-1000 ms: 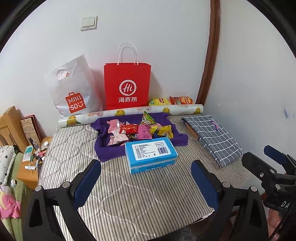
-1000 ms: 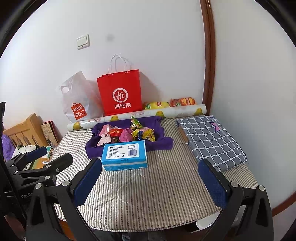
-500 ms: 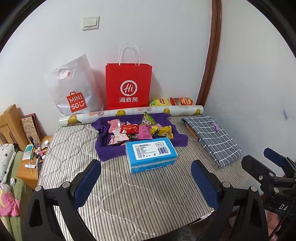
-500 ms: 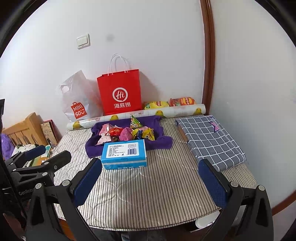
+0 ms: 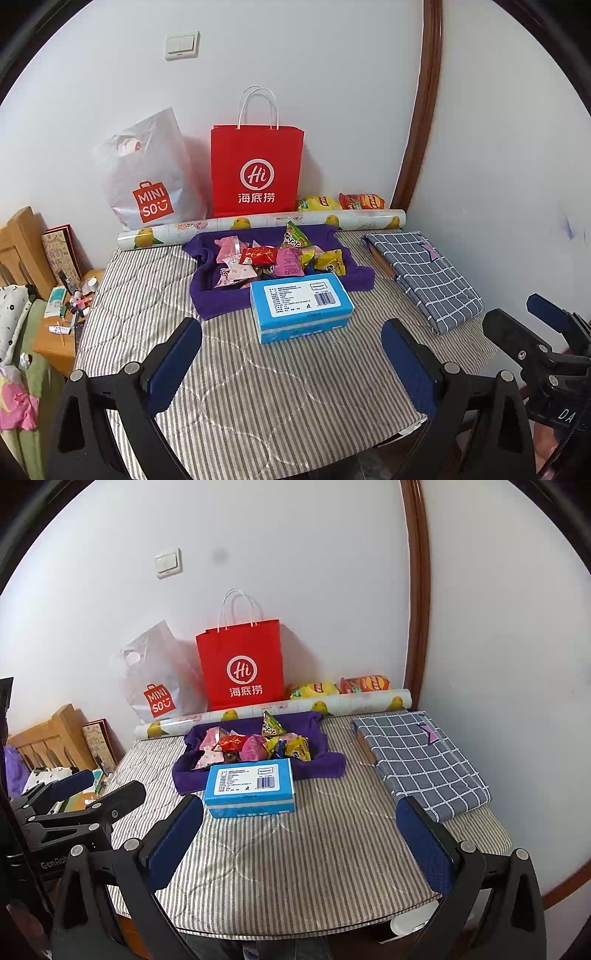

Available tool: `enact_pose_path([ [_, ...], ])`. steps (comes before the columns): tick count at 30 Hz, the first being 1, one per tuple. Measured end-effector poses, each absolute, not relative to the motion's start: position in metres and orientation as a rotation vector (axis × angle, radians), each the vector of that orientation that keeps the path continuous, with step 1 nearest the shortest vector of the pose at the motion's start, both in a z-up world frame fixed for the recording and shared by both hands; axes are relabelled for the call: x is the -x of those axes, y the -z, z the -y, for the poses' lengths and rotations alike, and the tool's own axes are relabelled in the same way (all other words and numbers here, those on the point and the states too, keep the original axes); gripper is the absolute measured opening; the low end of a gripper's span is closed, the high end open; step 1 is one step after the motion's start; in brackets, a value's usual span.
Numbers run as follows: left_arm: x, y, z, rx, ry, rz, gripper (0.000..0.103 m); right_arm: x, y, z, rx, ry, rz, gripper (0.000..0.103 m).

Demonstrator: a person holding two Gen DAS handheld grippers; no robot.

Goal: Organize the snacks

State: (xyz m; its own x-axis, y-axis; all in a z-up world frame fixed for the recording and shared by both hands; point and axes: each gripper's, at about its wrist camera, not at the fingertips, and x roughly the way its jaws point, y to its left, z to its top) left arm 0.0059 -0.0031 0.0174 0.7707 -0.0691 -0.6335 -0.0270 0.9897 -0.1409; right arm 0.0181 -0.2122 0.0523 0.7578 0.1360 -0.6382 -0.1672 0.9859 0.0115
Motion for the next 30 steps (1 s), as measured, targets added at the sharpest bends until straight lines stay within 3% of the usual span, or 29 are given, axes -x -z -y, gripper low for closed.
enact_pose_path([
  [30,-0.0046,-0.0179,0.0007,0.148,0.021,-0.689,0.098,-0.0125,-0.0569,0.2080,0.048,-0.174,-0.681,0.102],
])
